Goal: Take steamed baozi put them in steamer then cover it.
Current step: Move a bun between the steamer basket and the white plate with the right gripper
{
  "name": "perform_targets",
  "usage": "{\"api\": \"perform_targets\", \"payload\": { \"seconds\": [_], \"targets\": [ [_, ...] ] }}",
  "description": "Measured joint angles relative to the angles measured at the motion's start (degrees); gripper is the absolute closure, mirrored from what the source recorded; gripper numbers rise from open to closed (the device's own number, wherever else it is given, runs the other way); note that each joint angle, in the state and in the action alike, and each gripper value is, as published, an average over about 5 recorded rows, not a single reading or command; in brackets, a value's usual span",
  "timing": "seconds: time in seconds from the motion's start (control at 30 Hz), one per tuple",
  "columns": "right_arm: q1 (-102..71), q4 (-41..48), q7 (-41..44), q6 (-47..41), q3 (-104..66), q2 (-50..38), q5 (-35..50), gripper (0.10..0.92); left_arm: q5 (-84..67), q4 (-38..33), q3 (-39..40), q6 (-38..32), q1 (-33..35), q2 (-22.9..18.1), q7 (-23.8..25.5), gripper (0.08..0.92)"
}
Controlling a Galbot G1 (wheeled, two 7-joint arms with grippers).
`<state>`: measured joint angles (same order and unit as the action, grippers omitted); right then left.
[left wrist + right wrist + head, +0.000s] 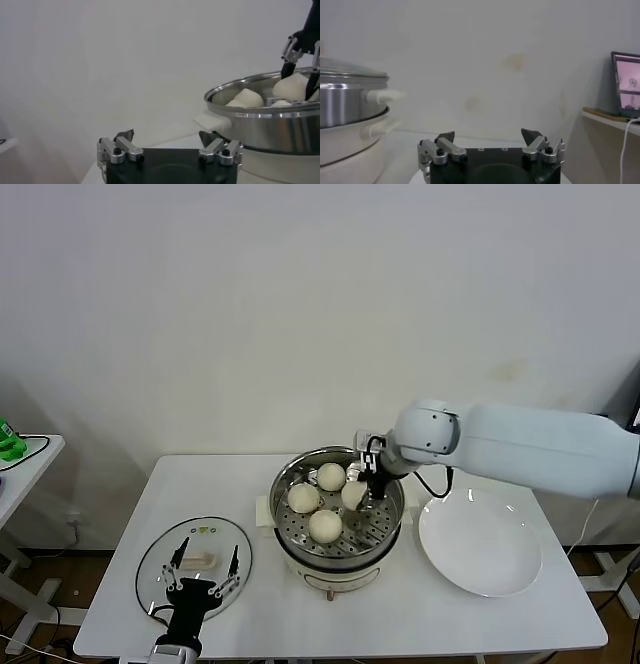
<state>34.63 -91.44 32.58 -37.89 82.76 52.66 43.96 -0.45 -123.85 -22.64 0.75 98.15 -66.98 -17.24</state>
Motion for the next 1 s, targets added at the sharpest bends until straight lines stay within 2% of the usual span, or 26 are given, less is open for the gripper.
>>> {"api": "perform_targets", "payload": {
  "seconds": [0.83,0.93,1.0],
  "targets": [
    [-3.6,2.9,2.3,0.9,-1.2,0.8,-7.2,0.454,0.0,0.5,0.0,-0.1,-0.2,-0.2,0.0,0.177],
    [-3.7,2.9,2.3,0.9,-1.4,0.8,-7.5,0.420,0.0,0.5,0.0,-0.1,-0.1,-0.2,0.0,0.177],
    [-3.7,2.8,2.4,0.9,-1.5,0.7,-7.7,0.367,0.0,0.6,0.0,-0.1,-0.1,-0.2,0.0,0.177]
  ]
}}
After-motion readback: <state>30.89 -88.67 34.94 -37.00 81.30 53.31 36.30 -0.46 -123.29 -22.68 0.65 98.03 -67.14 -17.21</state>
